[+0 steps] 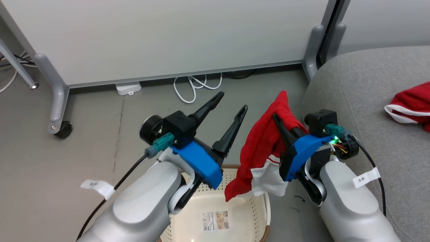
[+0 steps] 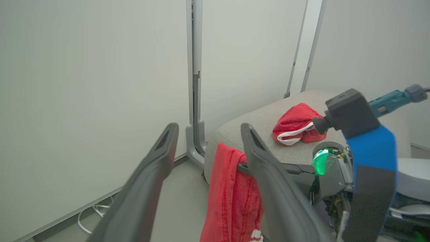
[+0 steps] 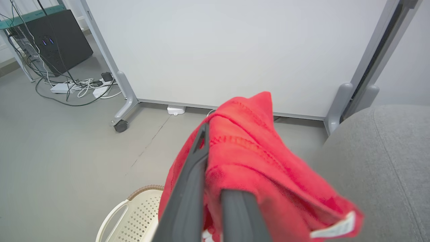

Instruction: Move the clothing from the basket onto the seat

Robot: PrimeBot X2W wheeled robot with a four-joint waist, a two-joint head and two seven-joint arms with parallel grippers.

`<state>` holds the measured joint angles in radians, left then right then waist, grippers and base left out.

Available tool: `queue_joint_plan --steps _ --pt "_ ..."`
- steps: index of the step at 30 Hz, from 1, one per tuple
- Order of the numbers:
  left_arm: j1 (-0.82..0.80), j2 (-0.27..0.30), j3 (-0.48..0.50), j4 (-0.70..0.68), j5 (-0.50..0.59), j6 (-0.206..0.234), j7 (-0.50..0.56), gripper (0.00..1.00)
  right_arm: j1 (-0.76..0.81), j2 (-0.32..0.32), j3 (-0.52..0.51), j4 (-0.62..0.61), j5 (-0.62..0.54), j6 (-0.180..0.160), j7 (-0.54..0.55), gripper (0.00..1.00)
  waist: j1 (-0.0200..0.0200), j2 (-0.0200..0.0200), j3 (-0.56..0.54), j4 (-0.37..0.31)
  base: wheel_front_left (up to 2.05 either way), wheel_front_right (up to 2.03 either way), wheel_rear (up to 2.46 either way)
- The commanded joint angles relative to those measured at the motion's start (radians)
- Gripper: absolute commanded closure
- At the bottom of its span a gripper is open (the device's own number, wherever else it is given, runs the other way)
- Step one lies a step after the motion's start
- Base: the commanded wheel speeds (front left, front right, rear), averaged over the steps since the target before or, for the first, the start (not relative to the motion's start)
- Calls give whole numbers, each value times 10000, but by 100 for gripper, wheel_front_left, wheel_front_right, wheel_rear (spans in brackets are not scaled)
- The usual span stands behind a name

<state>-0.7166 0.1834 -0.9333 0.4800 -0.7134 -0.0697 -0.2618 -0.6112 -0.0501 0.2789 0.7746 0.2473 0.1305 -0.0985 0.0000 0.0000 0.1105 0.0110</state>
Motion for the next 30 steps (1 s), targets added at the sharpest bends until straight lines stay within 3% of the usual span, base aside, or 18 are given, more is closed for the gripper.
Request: queue_joint_plan --steps 1,14,22,30 --pt "575 211 463 -398 442 25 -42 0 51 -6 -74 -175 -69 5 -14 100 0 0 0 -33 0 0 0" --pt "3647 735 3143 -1982 2386 48 -36 0 414 -5 -236 -936 -231 5 256 100 0 0 -64 -386 0 0 0" --pt "4883 518 4337 -2139 2875 -53 -36 0 636 -5 -445 -1399 -366 5 481 100 0 0 -44 -785 0 0 0" --pt "5171 192 5176 -2310 3321 -257 -38 0 740 -6 -518 -1821 -359 5 609 100 0 0 124 -1656 0 0 0"
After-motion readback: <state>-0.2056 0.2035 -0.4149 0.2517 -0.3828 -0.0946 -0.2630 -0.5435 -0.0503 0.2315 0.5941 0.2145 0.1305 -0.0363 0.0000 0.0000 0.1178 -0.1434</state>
